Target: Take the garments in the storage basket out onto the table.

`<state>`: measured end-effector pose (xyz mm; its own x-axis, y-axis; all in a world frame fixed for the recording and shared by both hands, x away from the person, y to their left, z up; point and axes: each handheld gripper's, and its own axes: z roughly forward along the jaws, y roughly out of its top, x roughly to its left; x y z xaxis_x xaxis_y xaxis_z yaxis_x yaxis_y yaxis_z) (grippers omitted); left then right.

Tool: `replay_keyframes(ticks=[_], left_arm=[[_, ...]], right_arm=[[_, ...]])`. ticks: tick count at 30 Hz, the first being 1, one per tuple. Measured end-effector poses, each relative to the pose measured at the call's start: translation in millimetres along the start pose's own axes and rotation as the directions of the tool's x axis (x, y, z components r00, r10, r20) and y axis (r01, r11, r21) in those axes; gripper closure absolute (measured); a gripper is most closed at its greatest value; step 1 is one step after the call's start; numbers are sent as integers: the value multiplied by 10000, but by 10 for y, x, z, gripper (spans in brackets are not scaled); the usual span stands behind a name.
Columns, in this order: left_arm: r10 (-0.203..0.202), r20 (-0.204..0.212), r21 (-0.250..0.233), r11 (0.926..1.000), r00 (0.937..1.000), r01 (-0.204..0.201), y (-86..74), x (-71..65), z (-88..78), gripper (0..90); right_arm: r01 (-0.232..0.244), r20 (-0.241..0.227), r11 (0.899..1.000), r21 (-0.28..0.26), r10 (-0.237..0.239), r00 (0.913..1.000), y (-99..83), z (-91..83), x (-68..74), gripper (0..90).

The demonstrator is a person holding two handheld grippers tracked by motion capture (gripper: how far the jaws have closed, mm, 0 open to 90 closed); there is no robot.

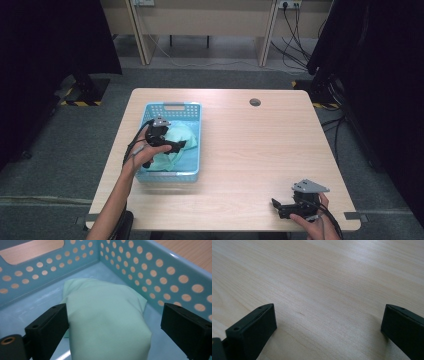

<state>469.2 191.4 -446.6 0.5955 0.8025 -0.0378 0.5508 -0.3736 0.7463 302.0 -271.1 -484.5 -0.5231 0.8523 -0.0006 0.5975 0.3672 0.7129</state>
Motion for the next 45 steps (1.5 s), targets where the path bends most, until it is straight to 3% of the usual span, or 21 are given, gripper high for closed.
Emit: replay_keyframes(ticks=[14,25,30,33,35,37,40,45], left_arm=[[103,-10,796,9968,9999,-102,-109,3,136,95],[393,-145,1172,9924,9991,-373,-168,-16,210,168],[262,-322,1020,9945,9991,-228,-179,11,167,327],[336,-350,1008,9945,9988,-299,-181,19,136,487],[178,-443,1056,9943,9989,-130,-177,16,122,601],[164,-612,1146,9934,9980,-93,-167,12,116,666],[170,-698,1144,9934,9974,-90,-156,3,113,708],[45,-483,877,9962,9988,-3,-101,-19,62,721]], right_arm=[[8,-10,10000,2,-8,10000,0,0,0,2],[24,-25,10000,-2,-24,10000,-1,-1,0,2],[18,-29,10000,0,-18,10000,-2,-1,1,2],[26,-31,10000,-3,-26,10000,-2,-1,1,2],[27,-32,10000,-5,-27,10000,-2,-1,1,2],[26,-32,10000,-4,-26,10000,-2,-1,1,2],[24,-33,10000,-3,-24,10000,-2,-2,2,2],[26,-33,10000,-4,-26,10000,-2,-1,1,2]])
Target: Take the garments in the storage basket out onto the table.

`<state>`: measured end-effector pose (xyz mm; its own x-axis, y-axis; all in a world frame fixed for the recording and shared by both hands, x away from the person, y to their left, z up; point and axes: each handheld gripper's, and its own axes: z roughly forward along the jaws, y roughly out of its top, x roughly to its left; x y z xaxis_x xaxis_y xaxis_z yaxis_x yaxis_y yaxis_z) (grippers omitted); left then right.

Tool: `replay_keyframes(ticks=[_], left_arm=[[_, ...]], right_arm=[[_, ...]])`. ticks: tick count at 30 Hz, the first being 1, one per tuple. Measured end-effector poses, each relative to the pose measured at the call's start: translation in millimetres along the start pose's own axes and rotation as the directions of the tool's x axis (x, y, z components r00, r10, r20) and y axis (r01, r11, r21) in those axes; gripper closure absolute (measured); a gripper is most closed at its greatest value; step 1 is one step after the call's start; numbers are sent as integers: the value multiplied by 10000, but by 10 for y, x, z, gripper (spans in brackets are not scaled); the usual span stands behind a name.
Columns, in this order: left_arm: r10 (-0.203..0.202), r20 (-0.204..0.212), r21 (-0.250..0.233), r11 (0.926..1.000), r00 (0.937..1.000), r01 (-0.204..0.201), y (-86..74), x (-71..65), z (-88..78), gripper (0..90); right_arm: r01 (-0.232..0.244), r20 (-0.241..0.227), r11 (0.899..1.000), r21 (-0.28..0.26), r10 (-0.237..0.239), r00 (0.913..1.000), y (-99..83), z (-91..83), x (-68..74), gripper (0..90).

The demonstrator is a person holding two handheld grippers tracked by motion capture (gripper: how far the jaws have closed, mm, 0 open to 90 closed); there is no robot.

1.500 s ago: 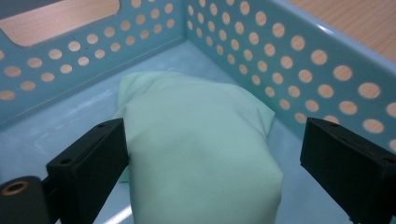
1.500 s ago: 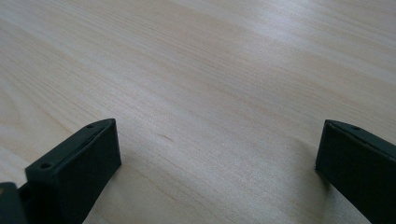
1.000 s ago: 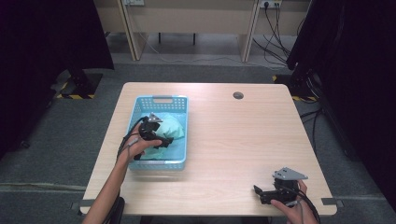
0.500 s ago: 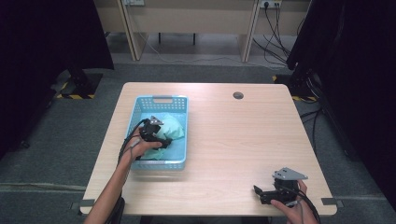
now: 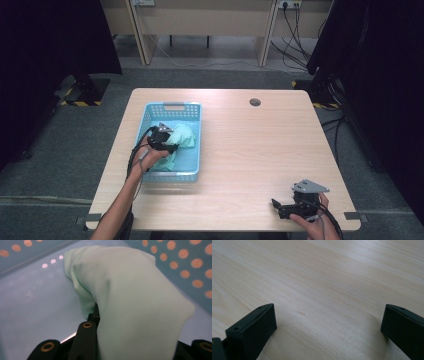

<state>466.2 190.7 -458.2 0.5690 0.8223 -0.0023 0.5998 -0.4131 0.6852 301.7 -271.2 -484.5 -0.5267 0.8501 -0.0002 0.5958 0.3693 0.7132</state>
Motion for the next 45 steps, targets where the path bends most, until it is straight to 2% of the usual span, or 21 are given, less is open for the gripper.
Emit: replay_keyframes(ticks=[10,18,35,39,45], left_arm=[[-99,88,-629,9980,9999,105,94,3,-191,717],[-271,238,-879,9957,9993,291,123,16,-273,712],[-201,491,-1388,9900,9986,267,193,-17,-430,705],[-64,394,-1541,9880,9992,124,214,-42,-472,705],[84,511,-1706,9853,9987,4,256,-97,-522,705]], right_arm=[[2,-3,10000,-1,-2,10000,0,0,0,2],[0,-3,10000,-2,0,10000,0,0,0,2],[4,-3,10000,-4,-4,10000,-1,0,0,2],[3,-2,10000,-4,-3,10000,-1,0,0,2],[4,-4,10000,-7,-4,10000,-1,0,0,2]])
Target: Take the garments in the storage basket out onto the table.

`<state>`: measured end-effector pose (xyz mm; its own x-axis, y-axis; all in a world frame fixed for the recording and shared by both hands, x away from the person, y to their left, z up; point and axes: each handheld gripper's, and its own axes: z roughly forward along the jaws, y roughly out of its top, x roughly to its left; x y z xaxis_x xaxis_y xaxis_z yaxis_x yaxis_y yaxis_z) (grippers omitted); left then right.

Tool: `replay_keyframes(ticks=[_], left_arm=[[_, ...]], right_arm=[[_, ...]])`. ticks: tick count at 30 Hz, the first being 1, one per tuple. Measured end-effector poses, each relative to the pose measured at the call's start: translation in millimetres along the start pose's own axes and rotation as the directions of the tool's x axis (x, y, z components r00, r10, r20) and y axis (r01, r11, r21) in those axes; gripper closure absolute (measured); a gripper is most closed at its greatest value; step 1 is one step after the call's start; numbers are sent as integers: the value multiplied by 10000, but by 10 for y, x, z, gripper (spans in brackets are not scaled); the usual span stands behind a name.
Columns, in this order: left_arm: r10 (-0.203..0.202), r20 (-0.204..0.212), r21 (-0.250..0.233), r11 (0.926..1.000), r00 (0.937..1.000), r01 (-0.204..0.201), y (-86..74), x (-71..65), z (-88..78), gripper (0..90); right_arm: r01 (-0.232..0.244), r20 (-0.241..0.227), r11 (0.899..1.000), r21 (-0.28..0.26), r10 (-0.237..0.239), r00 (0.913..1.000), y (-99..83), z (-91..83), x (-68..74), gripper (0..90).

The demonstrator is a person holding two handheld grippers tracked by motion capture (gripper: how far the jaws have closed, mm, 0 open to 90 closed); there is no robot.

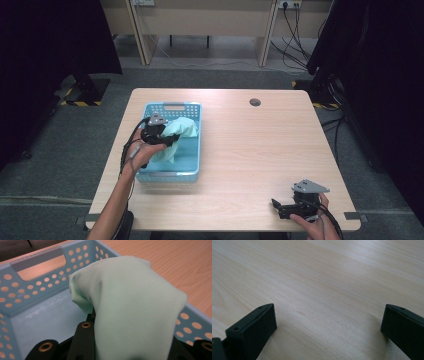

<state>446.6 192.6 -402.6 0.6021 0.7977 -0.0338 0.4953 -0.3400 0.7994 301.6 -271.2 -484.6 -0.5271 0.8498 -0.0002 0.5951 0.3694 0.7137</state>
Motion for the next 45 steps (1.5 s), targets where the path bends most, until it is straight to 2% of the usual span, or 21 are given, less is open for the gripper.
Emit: replay_keyframes(ticks=[11,23,30,32,33,45], left_arm=[[19,-242,-293,9996,9997,-26,66,27,-99,703],[-32,-240,-536,9986,9997,19,124,49,-167,696],[55,-39,-642,9979,10000,-57,202,3,-172,694],[66,-82,-753,9971,9999,-72,222,-13,-180,695],[108,22,-841,9964,9999,-106,257,-31,-196,695],[197,215,-987,9950,9996,-175,340,-97,-172,695]], right_arm=[[2,-3,10000,-3,-2,10000,0,0,0,2],[-5,-3,10000,-5,5,10000,-1,0,0,2],[-7,-3,10000,-3,7,10000,-2,-1,0,2],[-3,-3,10000,-5,3,10000,-2,-1,0,2],[-4,-4,10000,-3,4,10000,-2,-1,0,2],[-3,-4,10000,-8,3,10000,-2,-1,0,2]])
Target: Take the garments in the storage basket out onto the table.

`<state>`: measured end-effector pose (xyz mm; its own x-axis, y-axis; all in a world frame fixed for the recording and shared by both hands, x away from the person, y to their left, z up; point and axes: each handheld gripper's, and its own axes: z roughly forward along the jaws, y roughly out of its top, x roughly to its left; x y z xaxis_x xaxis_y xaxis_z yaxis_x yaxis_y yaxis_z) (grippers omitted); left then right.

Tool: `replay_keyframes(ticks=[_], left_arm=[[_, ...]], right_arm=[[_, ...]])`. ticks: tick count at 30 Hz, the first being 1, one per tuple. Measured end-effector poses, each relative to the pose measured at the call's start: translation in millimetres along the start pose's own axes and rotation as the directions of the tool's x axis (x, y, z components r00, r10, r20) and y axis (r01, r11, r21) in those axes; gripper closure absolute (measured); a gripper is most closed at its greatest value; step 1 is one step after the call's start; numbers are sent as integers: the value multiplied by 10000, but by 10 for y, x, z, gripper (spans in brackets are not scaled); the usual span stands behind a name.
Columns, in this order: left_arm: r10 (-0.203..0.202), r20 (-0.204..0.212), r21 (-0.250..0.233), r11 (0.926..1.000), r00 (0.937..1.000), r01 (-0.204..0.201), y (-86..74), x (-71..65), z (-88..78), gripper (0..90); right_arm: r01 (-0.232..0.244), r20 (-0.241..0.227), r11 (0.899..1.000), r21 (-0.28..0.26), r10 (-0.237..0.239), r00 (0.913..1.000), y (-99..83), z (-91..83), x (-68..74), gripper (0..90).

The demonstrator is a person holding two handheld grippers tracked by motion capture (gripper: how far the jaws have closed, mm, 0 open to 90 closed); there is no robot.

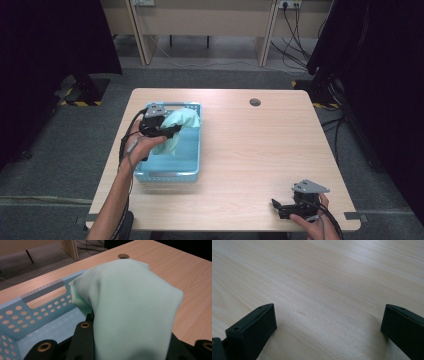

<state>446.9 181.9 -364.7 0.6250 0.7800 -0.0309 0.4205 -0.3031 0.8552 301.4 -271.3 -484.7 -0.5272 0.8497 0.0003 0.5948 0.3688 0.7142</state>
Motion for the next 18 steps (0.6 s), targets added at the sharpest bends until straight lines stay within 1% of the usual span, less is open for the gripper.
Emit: replay_keyframes(ticks=[3,4,6,9,11,12,13,14,18], left_arm=[[12,9,-70,10000,10000,-12,26,-13,1,695],[57,26,-126,9999,10000,-57,59,-29,2,695],[57,26,-126,9999,10000,-57,59,-29,2,695],[98,163,-242,9997,9998,-94,122,-70,1,695],[98,163,-242,9997,9998,-94,122,-70,1,694],[137,251,-283,9995,9996,-130,156,-95,7,694],[137,251,-283,9995,9996,-130,156,-95,7,693],[208,374,-312,9993,9991,-196,189,-126,18,693],[280,376,-315,9991,9989,-268,216,-152,30,692]], right_arm=[[5,0,10000,-1,-5,10000,0,0,0,2],[0,-1,10000,0,0,10000,0,0,0,2],[0,0,10000,0,0,10000,0,0,0,2],[2,0,10000,-1,-2,10000,0,0,0,2],[-1,0,10000,-1,1,10000,0,0,0,2],[-1,0,10000,-1,1,10000,0,0,0,2],[-1,0,10000,-1,1,10000,0,0,0,2],[0,-1,10000,1,0,10000,0,0,0,2],[2,-1,10000,0,-2,10000,0,0,0,2]])
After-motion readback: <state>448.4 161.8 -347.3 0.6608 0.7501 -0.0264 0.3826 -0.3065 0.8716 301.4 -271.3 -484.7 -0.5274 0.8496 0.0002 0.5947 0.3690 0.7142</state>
